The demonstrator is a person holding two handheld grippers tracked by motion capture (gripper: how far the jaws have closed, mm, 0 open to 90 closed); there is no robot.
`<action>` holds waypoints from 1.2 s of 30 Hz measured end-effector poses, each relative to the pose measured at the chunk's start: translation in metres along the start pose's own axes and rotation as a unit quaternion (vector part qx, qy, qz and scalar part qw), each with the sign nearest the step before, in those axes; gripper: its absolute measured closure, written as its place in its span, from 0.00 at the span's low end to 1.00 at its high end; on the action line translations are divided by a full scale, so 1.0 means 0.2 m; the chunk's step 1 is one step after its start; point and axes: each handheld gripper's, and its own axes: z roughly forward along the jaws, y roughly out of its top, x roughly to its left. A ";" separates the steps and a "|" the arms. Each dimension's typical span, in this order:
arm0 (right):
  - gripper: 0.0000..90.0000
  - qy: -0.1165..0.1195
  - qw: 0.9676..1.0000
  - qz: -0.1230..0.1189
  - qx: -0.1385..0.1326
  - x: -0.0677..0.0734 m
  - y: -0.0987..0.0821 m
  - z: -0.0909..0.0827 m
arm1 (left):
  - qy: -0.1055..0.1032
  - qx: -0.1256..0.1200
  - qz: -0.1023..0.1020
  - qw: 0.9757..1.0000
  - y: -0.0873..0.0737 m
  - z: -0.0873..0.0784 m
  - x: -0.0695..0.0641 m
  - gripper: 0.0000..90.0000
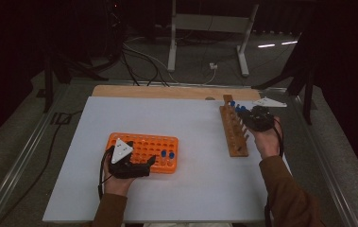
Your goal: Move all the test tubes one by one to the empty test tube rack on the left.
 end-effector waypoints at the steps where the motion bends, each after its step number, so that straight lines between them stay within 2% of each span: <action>1: 0.86 0.001 1.000 -0.002 -0.003 0.00 0.01 -0.01 | 0.000 -0.001 0.000 1.000 0.00 0.00 0.00 0.03; 7: 0.86 0.001 1.000 -0.016 -0.015 0.01 0.07 -0.07 | -0.004 -0.008 -0.010 1.000 0.01 -0.01 0.00 0.03; 12: 0.86 0.004 0.999 -0.024 -0.025 0.04 0.10 -0.09 | -0.001 -0.012 -0.008 1.000 0.02 -0.01 0.01 0.03; 19: 0.86 0.031 0.999 -0.024 -0.027 0.10 0.12 -0.09 | 0.003 -0.022 -0.011 1.000 0.04 -0.02 0.02 0.03; 26: 0.86 0.078 0.996 -0.038 -0.016 0.24 0.13 -0.05 | 0.006 -0.022 0.000 1.000 0.06 -0.01 0.01 0.03; 36: 0.86 0.134 0.989 -0.060 -0.012 0.47 0.16 -0.01 | 0.011 -0.028 0.002 1.000 0.08 -0.01 0.00 0.03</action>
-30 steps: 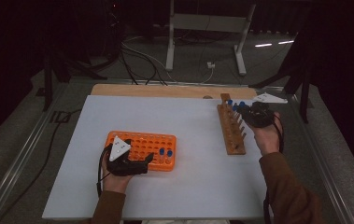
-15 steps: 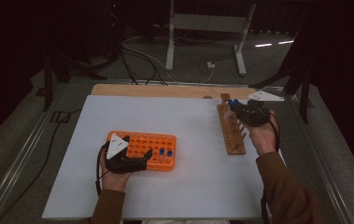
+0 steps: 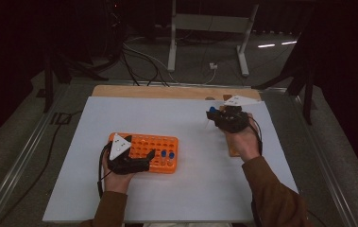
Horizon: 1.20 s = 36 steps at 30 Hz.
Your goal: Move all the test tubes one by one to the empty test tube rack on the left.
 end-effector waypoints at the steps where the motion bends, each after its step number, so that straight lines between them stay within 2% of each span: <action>1: 0.86 0.006 1.000 0.001 -0.001 0.02 0.01 0.01 | 0.000 -0.001 0.000 1.000 0.00 0.00 0.00 0.03; 5: 0.86 0.032 0.999 0.000 -0.001 0.10 0.03 0.05 | 0.002 -0.003 0.001 1.000 0.01 0.00 -0.01 0.03; 8: 0.86 0.050 0.999 -0.005 0.002 0.16 0.04 0.09 | 0.005 -0.005 0.013 1.000 0.03 0.00 -0.03 0.04; 18: 0.86 0.091 0.995 -0.030 0.010 0.35 0.08 0.17 | -0.001 -0.006 0.023 1.000 0.05 0.01 -0.06 0.10; 28: 0.86 0.131 0.989 -0.061 0.021 0.54 0.10 0.23 | -0.013 -0.012 0.024 1.000 0.06 0.01 -0.08 0.25; 36: 0.86 0.154 0.985 -0.074 0.023 0.66 0.11 0.26 | 0.000 -0.020 0.031 0.999 0.05 0.00 -0.08 0.47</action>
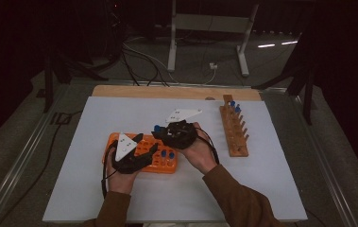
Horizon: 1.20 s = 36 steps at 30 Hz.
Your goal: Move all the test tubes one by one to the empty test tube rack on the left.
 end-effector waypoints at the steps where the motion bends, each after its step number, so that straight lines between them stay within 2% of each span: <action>1: 0.86 0.002 1.000 -0.001 0.001 0.01 0.00 0.01 | 0.001 -0.002 0.003 1.000 0.00 0.00 0.00 0.51; 5: 0.86 0.009 1.000 -0.007 0.003 0.04 0.02 0.02 | -0.004 -0.005 0.013 1.000 0.00 -0.01 -0.01 0.69; 9: 0.86 0.014 1.000 -0.008 0.005 0.05 0.02 0.03 | -0.008 -0.010 0.017 1.000 0.00 -0.01 -0.01 0.80; 20: 0.85 0.015 1.000 -0.011 0.011 0.06 0.01 0.05 | -0.012 -0.010 0.023 1.000 -0.01 -0.02 0.00 0.87; 21: 0.82 0.016 1.000 -0.007 0.011 0.06 0.01 0.05 | -0.011 -0.009 0.023 1.000 -0.01 -0.02 0.00 0.87; 26: 0.52 0.027 1.000 -0.001 0.007 0.03 0.01 0.03 | -0.009 -0.006 0.012 1.000 -0.02 -0.02 0.02 0.87; 29: 0.37 0.018 1.000 0.020 -0.008 0.00 0.01 0.00 | -0.010 -0.005 0.007 1.000 -0.04 -0.02 0.03 0.87; 32: 0.23 -0.004 1.000 0.023 -0.014 -0.02 0.00 -0.03 | -0.016 -0.003 -0.002 1.000 -0.06 -0.01 0.04 0.87; 34: 0.17 -0.020 0.999 0.026 -0.015 -0.05 -0.02 -0.05 | -0.022 -0.002 -0.008 1.000 -0.07 -0.01 0.04 0.87; 36: 0.16 -0.024 0.999 0.031 -0.018 -0.07 -0.03 -0.07 | -0.028 0.002 -0.008 1.000 -0.08 -0.01 0.03 0.87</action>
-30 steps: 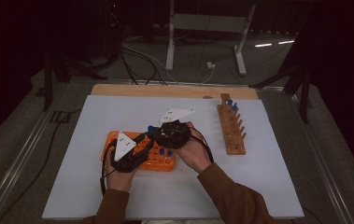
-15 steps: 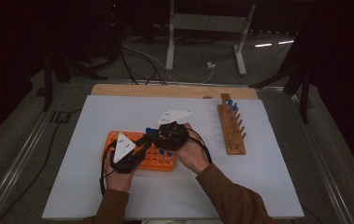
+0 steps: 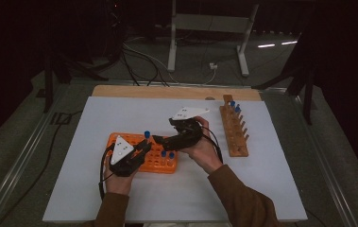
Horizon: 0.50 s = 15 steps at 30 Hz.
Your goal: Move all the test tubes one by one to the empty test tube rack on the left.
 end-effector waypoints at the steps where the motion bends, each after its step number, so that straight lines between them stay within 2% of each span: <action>1: 0.14 -0.003 1.000 0.003 0.000 -0.01 -0.01 -0.01 | -0.002 0.002 0.001 1.000 0.00 0.00 -0.01 0.87; 8: 0.06 -0.029 0.999 0.012 0.009 -0.09 -0.06 -0.04 | -0.020 0.013 0.004 1.000 -0.03 0.01 -0.04 0.87; 12: 0.05 -0.035 0.999 0.020 0.010 -0.13 -0.10 -0.07 | -0.030 0.015 0.001 0.999 -0.04 0.02 -0.05 0.87; 15: 0.05 -0.040 0.999 0.028 0.009 -0.16 -0.12 -0.09 | -0.037 0.022 0.006 0.999 -0.06 0.03 -0.06 0.87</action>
